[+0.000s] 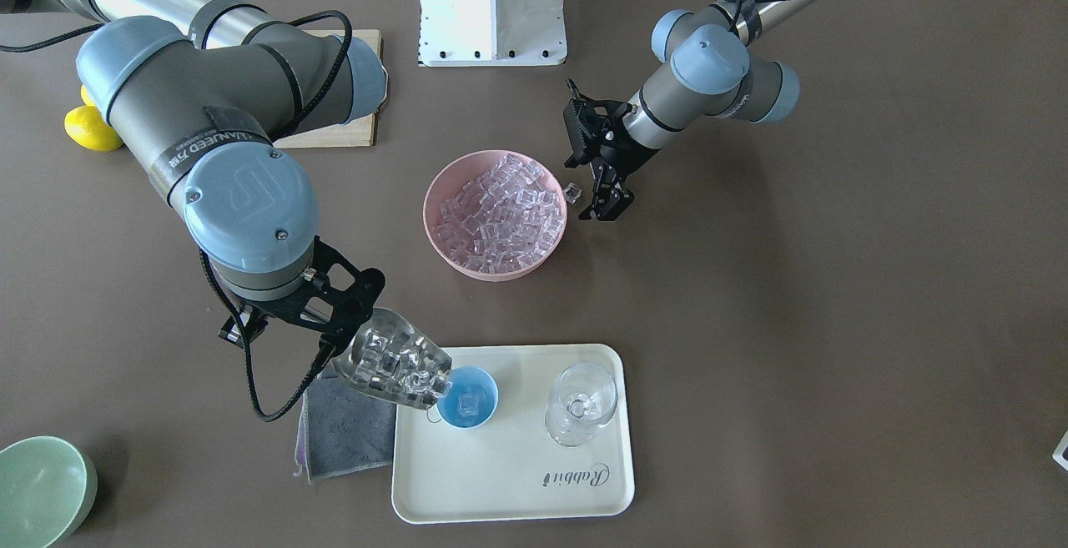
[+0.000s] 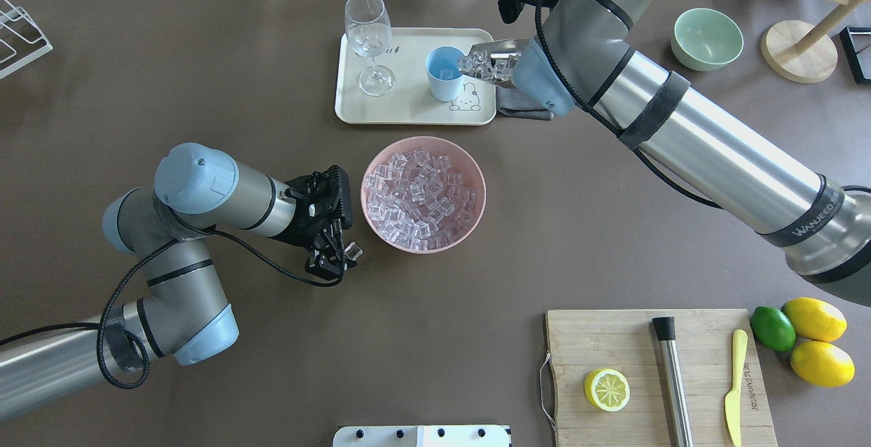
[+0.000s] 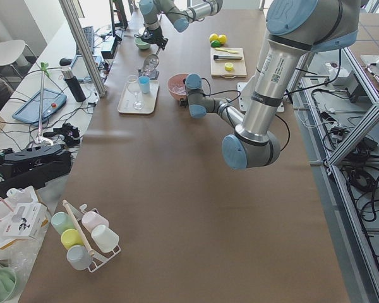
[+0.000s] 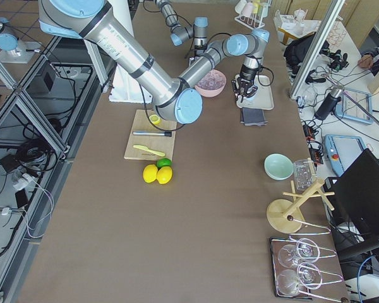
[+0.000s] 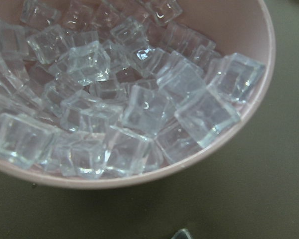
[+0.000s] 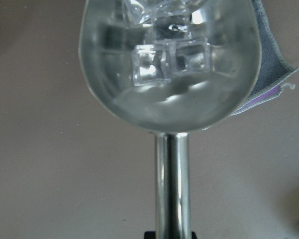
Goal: Put ice in cup with scoop
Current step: 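Tilt the scoop with the right gripper to pour ice into the blue cup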
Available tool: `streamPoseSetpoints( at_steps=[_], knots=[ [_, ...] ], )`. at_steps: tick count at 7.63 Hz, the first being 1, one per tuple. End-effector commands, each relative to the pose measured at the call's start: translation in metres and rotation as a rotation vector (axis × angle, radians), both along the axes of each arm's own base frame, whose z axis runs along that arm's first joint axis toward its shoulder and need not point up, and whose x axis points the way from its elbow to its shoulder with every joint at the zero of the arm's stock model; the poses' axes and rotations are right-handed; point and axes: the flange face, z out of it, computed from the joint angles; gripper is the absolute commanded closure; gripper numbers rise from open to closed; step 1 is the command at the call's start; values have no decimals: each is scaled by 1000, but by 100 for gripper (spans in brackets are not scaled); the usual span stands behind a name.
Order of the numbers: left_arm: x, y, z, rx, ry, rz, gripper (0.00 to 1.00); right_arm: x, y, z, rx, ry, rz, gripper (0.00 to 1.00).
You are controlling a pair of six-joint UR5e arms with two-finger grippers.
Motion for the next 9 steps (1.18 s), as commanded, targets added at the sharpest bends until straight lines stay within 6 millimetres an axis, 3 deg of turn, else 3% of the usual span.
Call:
streamPoseSetpoints(
  at_steps=[1, 7, 9],
  knots=[
    [-1, 0, 0, 1, 1, 0, 1, -4, -5, -12, -8, 35, -10, 100],
    [-2, 1, 2, -1, -2, 0, 1, -2, -3, -28, -10, 89, -11, 100],
    [-2, 1, 1, 0, 0, 0, 1, 10, 11, -28, 11, 70, -9, 100]
  ],
)
